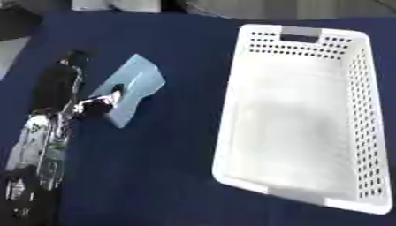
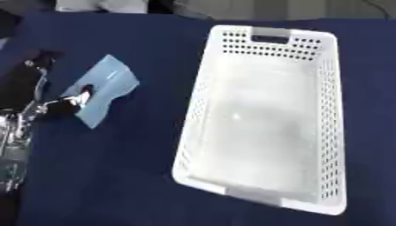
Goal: Pick up objects on the table and place them in the box.
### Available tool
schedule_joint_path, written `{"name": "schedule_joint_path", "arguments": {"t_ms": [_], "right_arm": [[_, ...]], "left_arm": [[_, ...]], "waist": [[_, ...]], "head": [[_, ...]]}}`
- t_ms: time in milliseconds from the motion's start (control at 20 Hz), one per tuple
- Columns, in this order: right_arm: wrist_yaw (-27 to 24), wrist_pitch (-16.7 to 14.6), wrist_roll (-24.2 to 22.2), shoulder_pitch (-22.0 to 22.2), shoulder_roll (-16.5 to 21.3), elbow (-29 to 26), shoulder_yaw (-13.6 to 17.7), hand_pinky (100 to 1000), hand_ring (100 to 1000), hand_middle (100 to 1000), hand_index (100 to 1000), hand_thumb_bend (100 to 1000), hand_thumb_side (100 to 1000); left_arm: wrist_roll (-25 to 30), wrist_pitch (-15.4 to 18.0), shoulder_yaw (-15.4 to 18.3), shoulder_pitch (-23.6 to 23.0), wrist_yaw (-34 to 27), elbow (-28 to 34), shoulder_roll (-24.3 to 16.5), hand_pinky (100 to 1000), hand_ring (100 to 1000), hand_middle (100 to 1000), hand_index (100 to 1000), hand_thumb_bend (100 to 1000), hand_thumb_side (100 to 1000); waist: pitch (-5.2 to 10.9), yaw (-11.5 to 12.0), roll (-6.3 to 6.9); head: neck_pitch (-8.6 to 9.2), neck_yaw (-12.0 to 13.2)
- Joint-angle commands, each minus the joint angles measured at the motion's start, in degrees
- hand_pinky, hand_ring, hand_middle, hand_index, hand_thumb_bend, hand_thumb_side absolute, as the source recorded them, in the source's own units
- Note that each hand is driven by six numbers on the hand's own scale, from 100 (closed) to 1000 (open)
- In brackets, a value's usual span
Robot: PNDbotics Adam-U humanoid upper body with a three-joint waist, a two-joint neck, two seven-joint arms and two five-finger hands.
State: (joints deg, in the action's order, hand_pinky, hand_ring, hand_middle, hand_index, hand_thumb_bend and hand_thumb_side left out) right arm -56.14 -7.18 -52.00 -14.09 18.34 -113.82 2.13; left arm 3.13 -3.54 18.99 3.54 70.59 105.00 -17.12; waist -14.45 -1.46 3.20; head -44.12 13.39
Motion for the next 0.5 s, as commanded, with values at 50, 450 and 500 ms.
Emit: {"name": "schedule_joint_path", "arguments": {"t_ms": [50, 450, 500], "right_arm": [[0.48, -0.45, 0.03, -0.20, 1.52, -0.77, -0.08, 843, 750, 841, 1000, 100, 771], [1.10, -0.68, 0.03, -0.33, 1.77, -0.77, -0.37, 845, 750, 841, 1000, 100, 769], [1.14, -0.68, 0.03, -0.34, 1.78, -0.77, -0.40, 845, 749, 841, 1000, 100, 768]], "left_arm": [[0.69, 0.16, 0.53, 0.45, 1.41, -0.82, -1.83, 609, 756, 818, 908, 464, 518], [2.33, 1.83, -0.25, 2.32, 1.69, -2.15, -2.56, 617, 753, 818, 907, 450, 543], [2.37, 1.93, -0.32, 2.43, 1.58, -2.06, -2.57, 616, 751, 815, 904, 427, 546]], "waist": [[0.39, -0.16, 0.11], [0.08, -0.70, 0.59], [0.07, -0.74, 0.63]], "head": [[0.00, 0.39], [0.00, 0.48], [0.00, 0.46]]}}
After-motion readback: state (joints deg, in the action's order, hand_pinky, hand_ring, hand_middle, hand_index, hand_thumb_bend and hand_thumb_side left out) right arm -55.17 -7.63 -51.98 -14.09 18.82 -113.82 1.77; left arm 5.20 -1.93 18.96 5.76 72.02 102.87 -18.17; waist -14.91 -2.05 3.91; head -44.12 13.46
